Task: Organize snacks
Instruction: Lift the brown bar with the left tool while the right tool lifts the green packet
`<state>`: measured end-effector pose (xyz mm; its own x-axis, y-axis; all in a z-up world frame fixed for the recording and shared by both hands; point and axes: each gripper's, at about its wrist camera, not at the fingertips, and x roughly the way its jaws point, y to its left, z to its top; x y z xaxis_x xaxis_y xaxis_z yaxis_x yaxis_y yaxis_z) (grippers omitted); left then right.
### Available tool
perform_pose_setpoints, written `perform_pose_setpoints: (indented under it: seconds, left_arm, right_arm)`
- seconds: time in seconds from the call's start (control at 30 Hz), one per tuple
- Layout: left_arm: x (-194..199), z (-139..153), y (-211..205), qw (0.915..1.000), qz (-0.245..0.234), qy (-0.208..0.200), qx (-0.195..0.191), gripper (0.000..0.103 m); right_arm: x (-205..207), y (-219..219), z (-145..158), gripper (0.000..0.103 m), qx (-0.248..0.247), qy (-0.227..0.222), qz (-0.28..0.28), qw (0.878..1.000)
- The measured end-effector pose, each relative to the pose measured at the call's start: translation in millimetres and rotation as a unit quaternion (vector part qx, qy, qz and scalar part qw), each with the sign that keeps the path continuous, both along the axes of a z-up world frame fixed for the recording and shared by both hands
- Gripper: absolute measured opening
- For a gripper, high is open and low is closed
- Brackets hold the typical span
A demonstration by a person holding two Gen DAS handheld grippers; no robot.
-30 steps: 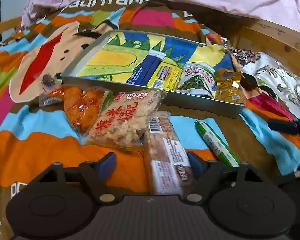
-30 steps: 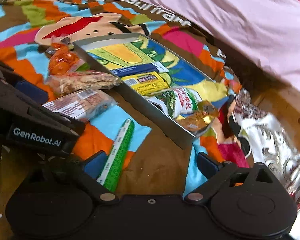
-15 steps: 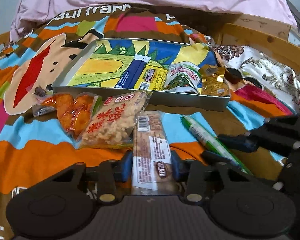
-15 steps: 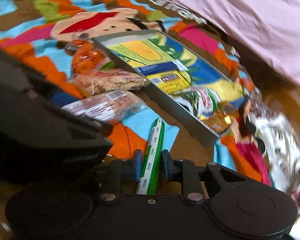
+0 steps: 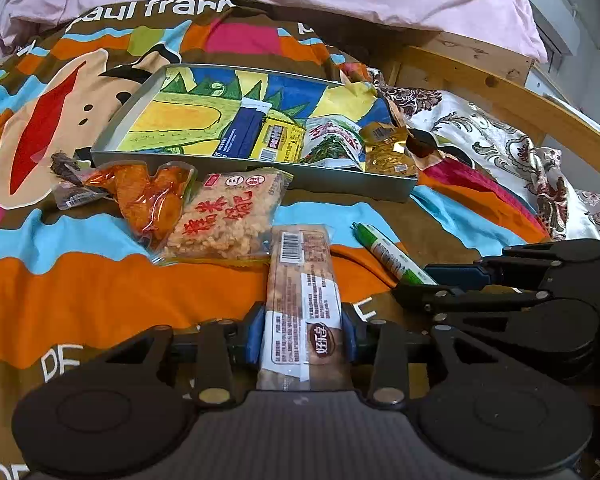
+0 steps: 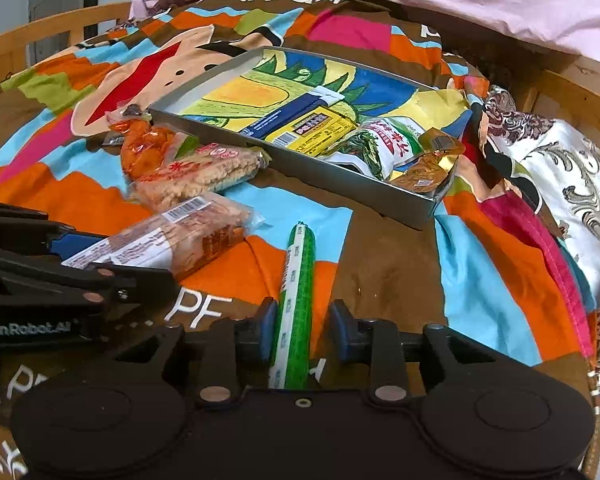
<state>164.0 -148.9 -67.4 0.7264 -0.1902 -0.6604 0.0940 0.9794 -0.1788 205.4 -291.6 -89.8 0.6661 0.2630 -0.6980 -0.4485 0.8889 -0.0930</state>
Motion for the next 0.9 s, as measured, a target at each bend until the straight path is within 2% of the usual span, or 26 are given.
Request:
perform_pose_setpoints:
  seconds: [0.23,0.33,0.37,0.43,0.6,0.73,0.9]
  left_arm:
    - [28,-7,-1,0.9998,-0.007,0.018,0.008,0.048]
    - [34,-9,0,0.9997,-0.016,0.016,0.013,0.047]
    - [34,-10,0,0.9996,-0.020,0.016,0.015,0.045]
    - [29,-10,-3,0.9992,-0.029,0.009,0.027,0.042]
    - [12,-4,-7,0.9988,-0.026,0.001,0.043,0.041]
    - [-4,5,-9,0.9982,-0.035,0.001,0.049,0.041]
    - [-23,23,0,0.9979,-0.036,-0.012,0.052,0.041]
  right_arm:
    - [4,4,-5,0.034,0.010,-0.009,-0.023,1.000]
    - [6,5,-5,0.029,0.012,-0.008,-0.029,0.999]
    - [5,6,-5,0.024,0.010,-0.009,-0.031,0.999]
    - [0,8,-1,0.019,0.003,-0.023,-0.032,0.999]
    - [-23,11,8,0.019,-0.039,-0.067,-0.025,0.997]
    - [-36,6,15,0.019,-0.046,-0.078,-0.039,0.995]
    - [-51,1,30,0.019,-0.040,-0.119,-0.056,0.991]
